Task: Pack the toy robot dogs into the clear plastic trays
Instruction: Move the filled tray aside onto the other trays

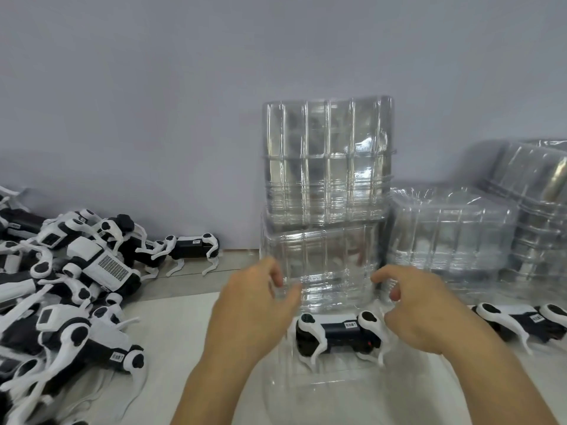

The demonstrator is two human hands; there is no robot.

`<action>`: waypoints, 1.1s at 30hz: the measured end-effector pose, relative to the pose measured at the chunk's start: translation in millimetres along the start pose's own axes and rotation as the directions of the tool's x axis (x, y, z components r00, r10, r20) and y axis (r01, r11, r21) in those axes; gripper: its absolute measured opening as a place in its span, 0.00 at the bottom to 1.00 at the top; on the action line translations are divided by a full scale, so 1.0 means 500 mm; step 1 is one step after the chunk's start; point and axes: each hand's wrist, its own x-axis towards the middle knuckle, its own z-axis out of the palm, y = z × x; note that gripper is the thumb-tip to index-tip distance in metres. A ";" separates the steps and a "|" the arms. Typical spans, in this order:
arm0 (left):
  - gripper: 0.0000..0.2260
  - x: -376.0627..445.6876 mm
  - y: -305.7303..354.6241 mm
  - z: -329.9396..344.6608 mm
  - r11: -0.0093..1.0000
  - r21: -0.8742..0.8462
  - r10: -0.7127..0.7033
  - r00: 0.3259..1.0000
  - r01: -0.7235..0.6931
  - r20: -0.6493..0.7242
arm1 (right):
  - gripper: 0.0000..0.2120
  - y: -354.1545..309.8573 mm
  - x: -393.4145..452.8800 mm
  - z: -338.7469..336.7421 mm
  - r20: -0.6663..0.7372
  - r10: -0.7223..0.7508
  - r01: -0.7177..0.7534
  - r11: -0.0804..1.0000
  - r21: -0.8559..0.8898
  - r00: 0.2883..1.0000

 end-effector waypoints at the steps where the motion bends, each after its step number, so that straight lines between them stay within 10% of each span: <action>1: 0.13 0.003 -0.005 -0.004 0.994 0.053 -0.100 0.995 0.100 0.000 | 0.29 0.002 0.000 -0.002 -0.010 0.020 -0.020 1.000 -0.012 1.000; 7: 0.18 -0.006 -0.005 0.010 0.930 0.094 -0.358 0.814 0.356 0.457 | 0.28 0.021 0.007 -0.013 0.019 0.111 -0.111 0.994 -0.002 0.994; 26: 0.09 -0.018 0.060 -0.001 0.765 -0.447 -0.364 0.884 0.464 0.295 | 0.18 0.029 -0.043 -0.109 -0.215 -0.092 0.138 0.969 0.206 0.972; 33: 0.08 -0.021 0.166 0.065 0.696 -0.620 -0.271 0.933 0.361 0.238 | 0.13 0.053 -0.090 -0.189 -0.637 -0.055 0.277 0.926 0.255 0.769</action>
